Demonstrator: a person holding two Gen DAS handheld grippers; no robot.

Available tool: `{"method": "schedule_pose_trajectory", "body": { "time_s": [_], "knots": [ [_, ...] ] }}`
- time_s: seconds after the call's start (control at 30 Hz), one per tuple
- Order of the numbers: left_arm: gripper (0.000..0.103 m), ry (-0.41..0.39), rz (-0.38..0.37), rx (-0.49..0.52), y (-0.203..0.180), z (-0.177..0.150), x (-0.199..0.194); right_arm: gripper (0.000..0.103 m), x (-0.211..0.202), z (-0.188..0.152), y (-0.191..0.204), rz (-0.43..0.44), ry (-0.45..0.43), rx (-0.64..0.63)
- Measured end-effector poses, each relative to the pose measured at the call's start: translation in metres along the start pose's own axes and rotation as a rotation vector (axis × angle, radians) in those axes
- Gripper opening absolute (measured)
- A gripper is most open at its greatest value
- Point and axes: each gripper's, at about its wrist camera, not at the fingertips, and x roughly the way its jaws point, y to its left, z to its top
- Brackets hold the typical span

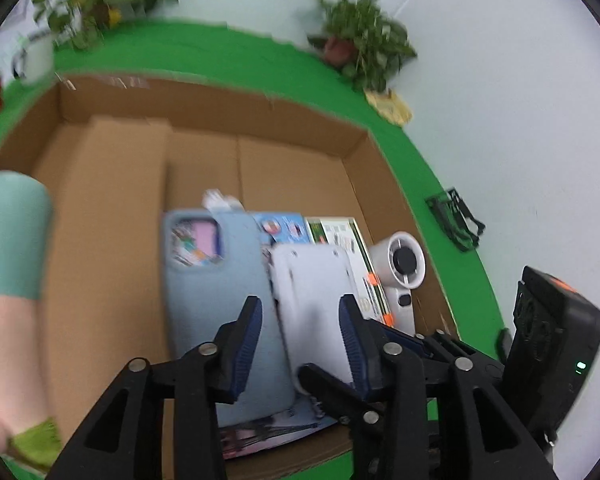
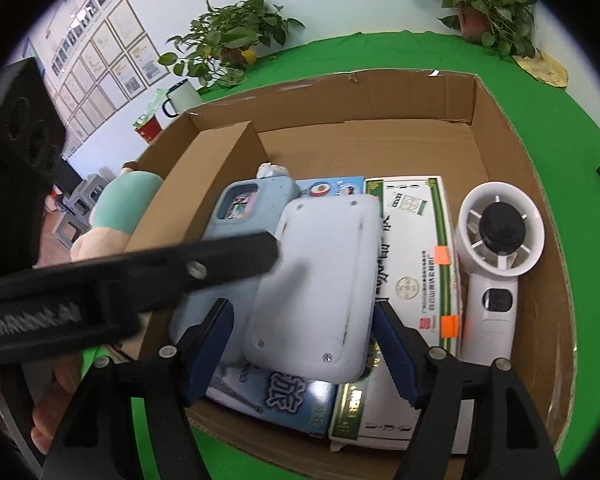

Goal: Organize objects

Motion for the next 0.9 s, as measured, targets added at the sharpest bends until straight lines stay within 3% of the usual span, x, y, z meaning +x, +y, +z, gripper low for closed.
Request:
{"method": "schedule_pose_trajectory", "body": {
  "time_s": [0.03, 0.07, 0.13, 0.2, 0.23, 0.3, 0.4, 0.6, 0.9],
  "knots": [
    [0.049, -0.055, 0.026, 0.027, 0.0, -0.004, -0.015, 0.075, -0.004, -0.003, 0.002, -0.017, -0.02, -0.013],
    [0.06, -0.111, 0.063, 0.051, 0.0, -0.009, -0.03, 0.079, -0.008, -0.006, 0.003, -0.038, -0.052, -0.023],
    [0.078, -0.249, 0.182, 0.091, 0.001, -0.023, -0.06, 0.083, -0.024, -0.015, 0.005, -0.074, -0.14, -0.03],
    [0.103, -0.428, 0.337, 0.135, 0.002, -0.046, -0.085, 0.091, -0.041, -0.024, 0.009, -0.105, -0.229, -0.039],
    [0.103, -0.482, 0.383, 0.149, 0.003, -0.054, -0.092, 0.103, -0.048, -0.03, 0.013, -0.122, -0.28, -0.047],
    [0.103, -0.567, 0.482, 0.214, 0.003, -0.077, -0.098, 0.102, -0.054, -0.042, 0.021, -0.17, -0.355, -0.075],
    [0.103, -0.537, 0.575, 0.259, 0.005, -0.101, -0.082, 0.102, -0.041, -0.056, 0.03, -0.197, -0.367, -0.085],
    [0.103, -0.457, 0.587, 0.182, 0.023, -0.123, -0.046, 0.102, -0.023, -0.07, 0.042, -0.294, -0.387, -0.097],
    [0.103, -0.444, 0.598, 0.17, 0.033, -0.121, -0.025, 0.102, -0.02, -0.074, 0.048, -0.362, -0.42, -0.116]
  ]
}}
